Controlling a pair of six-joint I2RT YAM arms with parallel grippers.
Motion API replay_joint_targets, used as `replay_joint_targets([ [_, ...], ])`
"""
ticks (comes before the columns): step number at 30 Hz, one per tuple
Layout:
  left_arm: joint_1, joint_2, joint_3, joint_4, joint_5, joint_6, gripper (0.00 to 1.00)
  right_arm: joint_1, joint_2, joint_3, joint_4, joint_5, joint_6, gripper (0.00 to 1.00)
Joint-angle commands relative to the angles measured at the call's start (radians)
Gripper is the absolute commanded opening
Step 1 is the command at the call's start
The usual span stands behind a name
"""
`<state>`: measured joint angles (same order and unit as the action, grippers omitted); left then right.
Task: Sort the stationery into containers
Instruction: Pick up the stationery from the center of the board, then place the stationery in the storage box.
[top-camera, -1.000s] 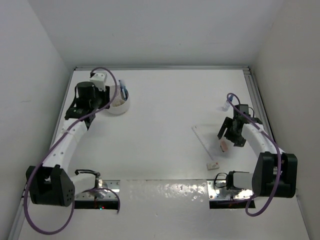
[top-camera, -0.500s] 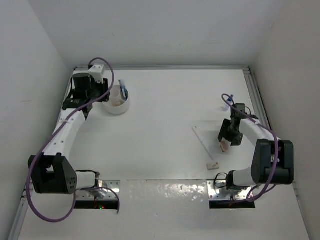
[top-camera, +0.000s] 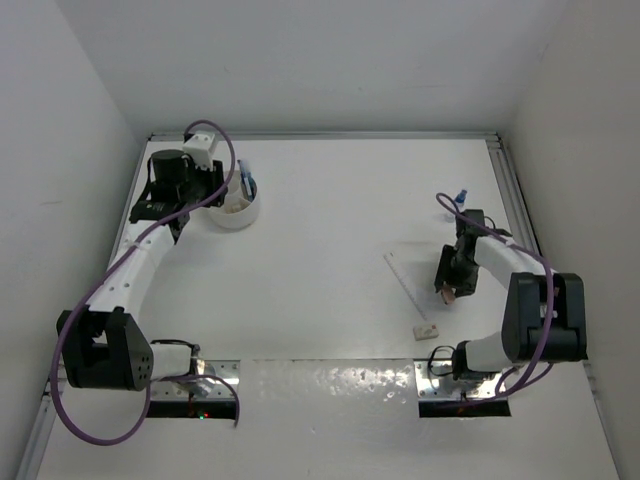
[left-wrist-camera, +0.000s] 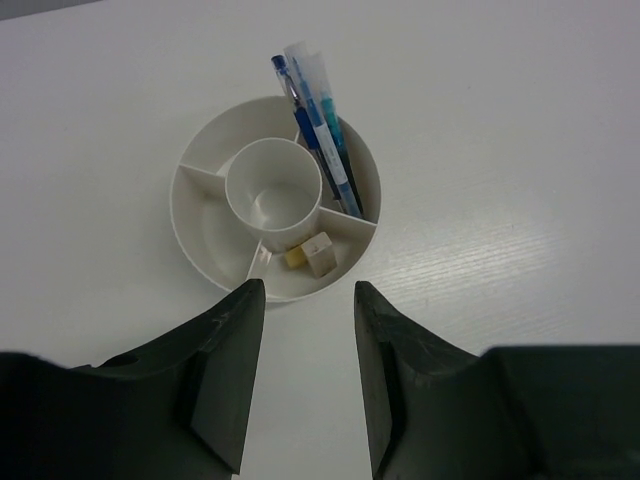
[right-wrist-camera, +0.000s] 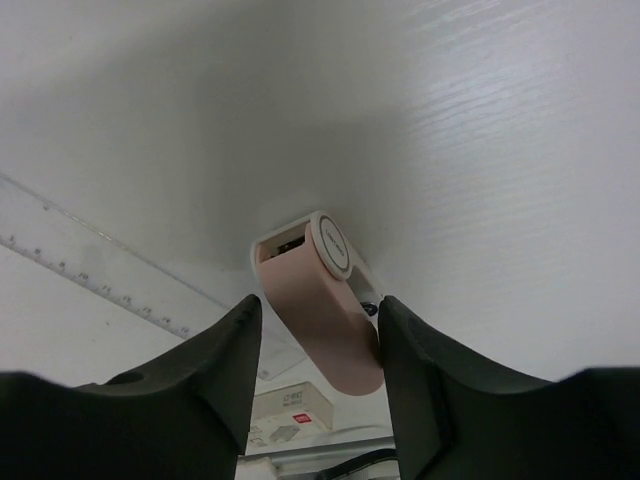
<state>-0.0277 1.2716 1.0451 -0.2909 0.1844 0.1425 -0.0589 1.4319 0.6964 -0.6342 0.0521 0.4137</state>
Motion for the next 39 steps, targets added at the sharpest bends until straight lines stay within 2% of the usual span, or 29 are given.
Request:
replay_joint_targets([
  [1, -0.006, -0.031, -0.01, 0.062, 0.032, 0.009, 0.4, 0.017, 0.004, 0.028, -0.033, 0.002, 0.026, 0.46],
  [3, -0.006, -0.031, -0.016, 0.076, 0.033, 0.005, 0.4, 0.021, -0.001, 0.014, -0.033, 0.008, 0.03, 0.39],
  [4, -0.006, -0.029, -0.017, 0.081, 0.036, 0.003, 0.4, 0.021, -0.004, 0.009, -0.03, 0.009, 0.03, 0.31],
  [6, -0.009, -0.028, -0.019, 0.087, 0.055, 0.0, 0.4, 0.024, -0.013, 0.005, -0.024, 0.015, 0.027, 0.24],
  [7, -0.012, -0.028, -0.019, 0.085, 0.062, 0.003, 0.4, 0.025, -0.013, 0.008, -0.024, 0.02, 0.017, 0.15],
  [8, -0.021, -0.029, -0.019, 0.082, 0.073, 0.017, 0.4, 0.033, -0.021, 0.021, -0.025, 0.023, 0.008, 0.12],
  [11, -0.041, -0.041, -0.036, 0.082, 0.186, 0.066, 0.4, 0.05, -0.043, 0.057, -0.047, 0.04, -0.026, 0.0],
  [13, -0.046, -0.058, -0.052, 0.09, 0.278, 0.107, 0.4, 0.077, -0.067, 0.074, -0.05, 0.038, -0.064, 0.0],
  [15, -0.049, -0.074, -0.08, 0.104, 0.45, 0.126, 0.44, 0.088, -0.12, 0.103, -0.045, 0.032, -0.116, 0.0],
  [17, -0.052, -0.083, -0.103, 0.11, 0.573, 0.166, 0.51, 0.111, -0.169, 0.136, -0.033, 0.002, -0.165, 0.0],
  [18, -0.057, -0.083, -0.106, 0.105, 0.683, 0.181, 0.57, 0.119, -0.223, 0.147, -0.025, -0.023, -0.191, 0.0],
  [21, -0.096, -0.083, -0.114, 0.07, 0.829, 0.299, 0.64, 0.186, -0.331, 0.181, 0.048, -0.28, -0.329, 0.0],
  [26, -0.172, -0.057, -0.083, -0.025, 0.943, 0.452, 0.83, 0.353, -0.381, 0.189, 0.319, -0.486, -0.317, 0.0],
  [29, -0.225, -0.026, -0.034, -0.077, 0.963, 0.522, 0.86, 0.485, -0.309, 0.231, 0.445, -0.55, -0.291, 0.0],
  [31, -0.253, -0.012, 0.002, -0.129, 0.96, 0.564, 0.86, 0.586, -0.222, 0.305, 0.458, -0.557, -0.326, 0.0],
  [33, -0.259, -0.002, 0.024, -0.183, 0.951, 0.618, 0.86, 0.635, -0.164, 0.365, 0.421, -0.563, -0.381, 0.0],
  [34, -0.259, 0.003, 0.035, -0.251, 0.945, 0.687, 0.86, 0.678, -0.116, 0.424, 0.4, -0.561, -0.4, 0.0],
  [39, -0.279, 0.008, 0.084, -0.421, 0.906, 0.841, 0.86, 0.768, -0.047, 0.503, 0.363, -0.558, -0.484, 0.0],
])
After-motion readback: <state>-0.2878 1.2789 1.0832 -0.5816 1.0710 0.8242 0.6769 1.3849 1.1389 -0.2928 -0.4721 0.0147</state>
